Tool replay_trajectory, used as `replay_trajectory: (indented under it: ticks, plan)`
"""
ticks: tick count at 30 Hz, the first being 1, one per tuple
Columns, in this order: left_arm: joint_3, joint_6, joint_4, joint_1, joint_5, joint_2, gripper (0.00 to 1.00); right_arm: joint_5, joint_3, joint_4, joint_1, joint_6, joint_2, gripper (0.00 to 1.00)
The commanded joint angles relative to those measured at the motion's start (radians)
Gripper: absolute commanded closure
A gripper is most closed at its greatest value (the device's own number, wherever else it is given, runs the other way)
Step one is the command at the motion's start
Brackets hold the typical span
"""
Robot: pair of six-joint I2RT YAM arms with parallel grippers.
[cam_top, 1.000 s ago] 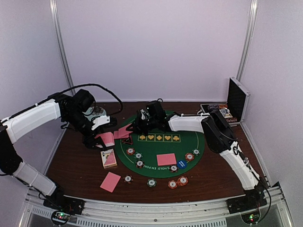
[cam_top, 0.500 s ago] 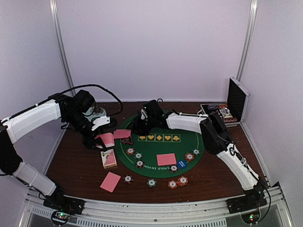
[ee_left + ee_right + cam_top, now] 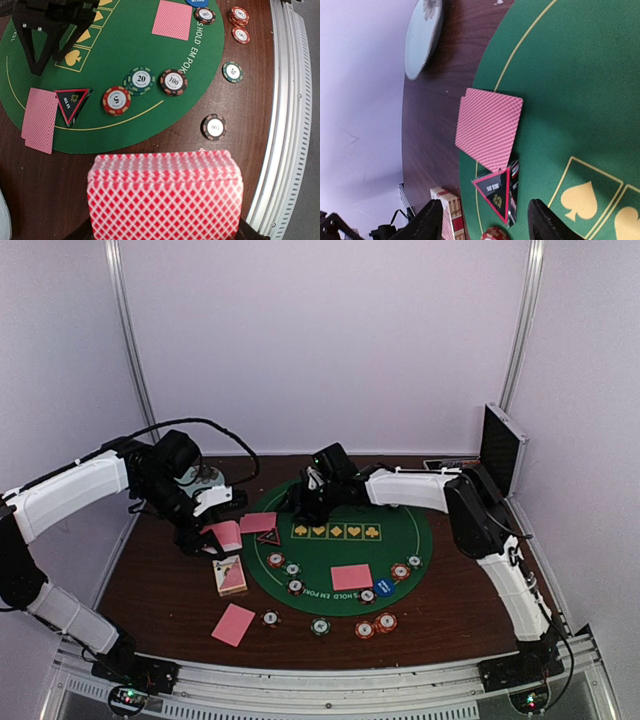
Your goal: Distribute texas hold em gaming equipment
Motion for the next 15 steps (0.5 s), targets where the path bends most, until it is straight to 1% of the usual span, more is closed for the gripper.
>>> replay_trajectory:
  ticks: [1,4,8,11,15]
  plan:
    - [0.010,0.000,0.029,-0.003,0.024,-0.015,1.00,-0.054,-0.188,0.216,-0.003,0.059,-0.184,0.36]
    - [0.015,-0.001,0.030,-0.003,0.025,-0.010,1.00,-0.084,-0.379,0.408,0.009,0.130,-0.294,0.31]
    - [0.029,-0.003,0.032,-0.003,0.033,-0.001,1.00,-0.118,-0.553,0.554,0.054,0.184,-0.408,0.27]
    - [0.038,-0.005,0.033,-0.003,0.030,0.008,1.00,-0.129,-0.611,0.605,0.099,0.207,-0.452,0.25]
    - [0.044,-0.008,0.032,-0.004,0.028,0.015,1.00,-0.126,-0.618,0.622,0.158,0.216,-0.465,0.24]
